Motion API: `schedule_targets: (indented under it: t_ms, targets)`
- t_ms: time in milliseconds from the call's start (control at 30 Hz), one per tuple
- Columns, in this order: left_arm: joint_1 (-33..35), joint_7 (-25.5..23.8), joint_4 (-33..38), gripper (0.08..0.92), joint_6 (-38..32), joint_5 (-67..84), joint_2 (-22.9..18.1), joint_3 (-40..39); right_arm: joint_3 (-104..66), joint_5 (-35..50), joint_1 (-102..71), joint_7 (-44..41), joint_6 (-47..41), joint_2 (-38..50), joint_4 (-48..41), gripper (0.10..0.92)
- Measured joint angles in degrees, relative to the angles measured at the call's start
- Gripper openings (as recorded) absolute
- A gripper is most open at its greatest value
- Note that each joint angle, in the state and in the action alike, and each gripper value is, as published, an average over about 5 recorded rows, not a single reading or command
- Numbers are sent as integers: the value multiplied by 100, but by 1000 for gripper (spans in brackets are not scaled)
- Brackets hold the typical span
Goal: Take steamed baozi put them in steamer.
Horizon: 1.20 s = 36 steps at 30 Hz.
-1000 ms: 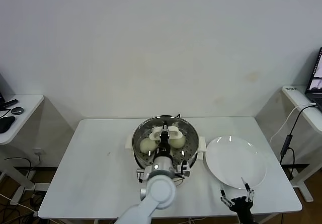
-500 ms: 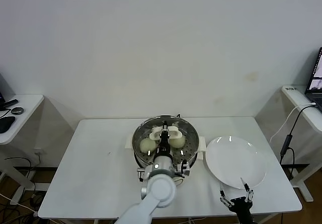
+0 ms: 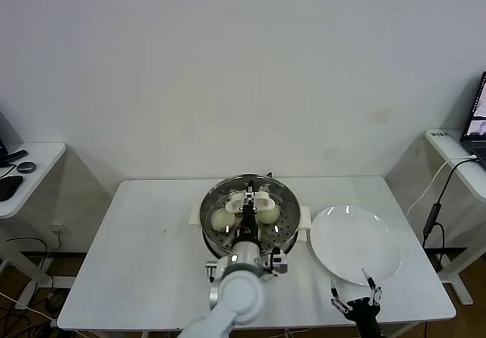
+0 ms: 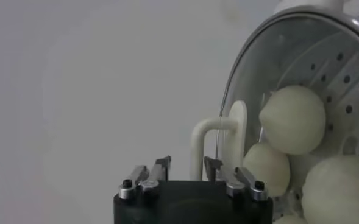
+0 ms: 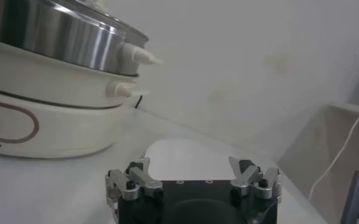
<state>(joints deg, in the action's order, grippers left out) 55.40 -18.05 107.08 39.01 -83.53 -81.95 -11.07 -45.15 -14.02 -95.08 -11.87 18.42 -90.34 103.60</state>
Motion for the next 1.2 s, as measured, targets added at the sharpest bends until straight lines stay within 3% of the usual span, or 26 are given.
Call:
schedule_targets:
  t_ms: [300,433,700,933,1200]
  targets:
    - [659,421,1042,812,-67,1250,413,375,0,42,-55,7,2,2,55,823]
    - [1242,776,1670,822,-321,2444,663,991,9,105,-66,0,21,11,73,823]
    - [2801,1687,2412,823,-1595,5476,869,2821,152,454,-176,-29,66,133,161,823]
    - [3909,2116,2538,823,-2522,7795,842,3716,305,819,-434,-34,49,387,283,823]
    - [4685,2250,2335,823,-3245,9000,763,4225,461,1247,-816,-95,-61,706,471,823]
